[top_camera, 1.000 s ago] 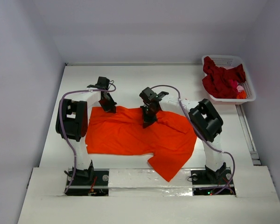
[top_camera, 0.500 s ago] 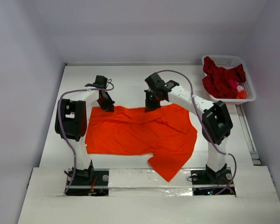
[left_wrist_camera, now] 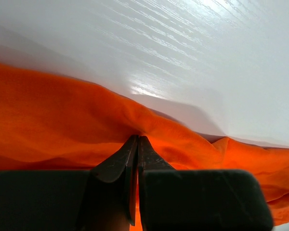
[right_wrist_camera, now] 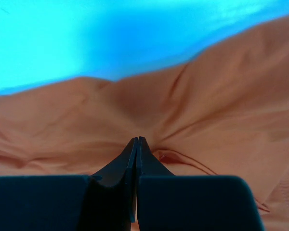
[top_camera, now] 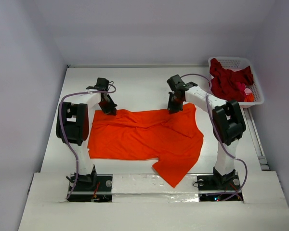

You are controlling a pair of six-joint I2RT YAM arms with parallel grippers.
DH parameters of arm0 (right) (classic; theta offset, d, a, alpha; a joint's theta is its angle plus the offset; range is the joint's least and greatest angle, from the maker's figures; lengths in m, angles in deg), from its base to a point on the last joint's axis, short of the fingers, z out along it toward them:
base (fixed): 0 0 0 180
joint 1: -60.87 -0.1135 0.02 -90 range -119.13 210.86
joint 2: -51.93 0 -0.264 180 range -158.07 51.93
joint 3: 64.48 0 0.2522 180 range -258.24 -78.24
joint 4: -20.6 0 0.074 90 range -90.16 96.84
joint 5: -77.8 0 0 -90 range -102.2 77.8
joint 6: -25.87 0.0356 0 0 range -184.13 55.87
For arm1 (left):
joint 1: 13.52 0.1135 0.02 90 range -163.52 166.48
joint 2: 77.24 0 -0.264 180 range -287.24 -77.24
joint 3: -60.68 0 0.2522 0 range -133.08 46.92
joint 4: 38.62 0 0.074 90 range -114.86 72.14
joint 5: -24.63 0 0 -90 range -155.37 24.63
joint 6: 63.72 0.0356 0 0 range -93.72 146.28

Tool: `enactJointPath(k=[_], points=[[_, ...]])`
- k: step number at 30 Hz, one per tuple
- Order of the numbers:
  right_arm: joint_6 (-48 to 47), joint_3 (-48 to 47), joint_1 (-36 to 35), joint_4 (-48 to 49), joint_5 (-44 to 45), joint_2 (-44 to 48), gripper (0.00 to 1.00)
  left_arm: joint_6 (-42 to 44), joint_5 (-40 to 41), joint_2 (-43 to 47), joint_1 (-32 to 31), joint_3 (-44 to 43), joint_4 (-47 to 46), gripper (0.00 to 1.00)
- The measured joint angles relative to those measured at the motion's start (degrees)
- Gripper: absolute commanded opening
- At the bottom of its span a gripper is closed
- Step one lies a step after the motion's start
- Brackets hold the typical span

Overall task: Fold and stack the t-shirts
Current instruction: Fold the tshirt

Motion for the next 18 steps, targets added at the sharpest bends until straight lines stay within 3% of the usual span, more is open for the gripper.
enactJointPath(k=[5,9,15,16,17,18], points=[[0.81,5.86,-0.09,0.68,-1.86,1.20,0.00,0.35,0.57,0.96,0.87,1.11,0.04,0.00],[0.74,8.63,-0.09,-0.55,-2.23,7.74,0.00,1.44,2.45,6.34,3.19,2.19,2.84,0.04],[-1.70,9.16,-1.16,-0.94,-3.67,24.26,0.01,4.26,7.61,22.95,5.70,1.90,7.54,0.37],[-2.03,9.49,-1.86,-1.51,-4.00,26.01,0.06,4.57,7.87,25.64,5.62,2.03,8.20,0.44],[-2.38,10.08,-3.02,-2.03,-4.17,27.85,0.10,4.96,7.89,28.09,5.60,2.51,8.39,0.59],[-2.75,11.15,-4.46,-2.43,-4.50,29.46,0.21,5.11,7.89,30.93,5.57,3.58,8.48,0.65]])
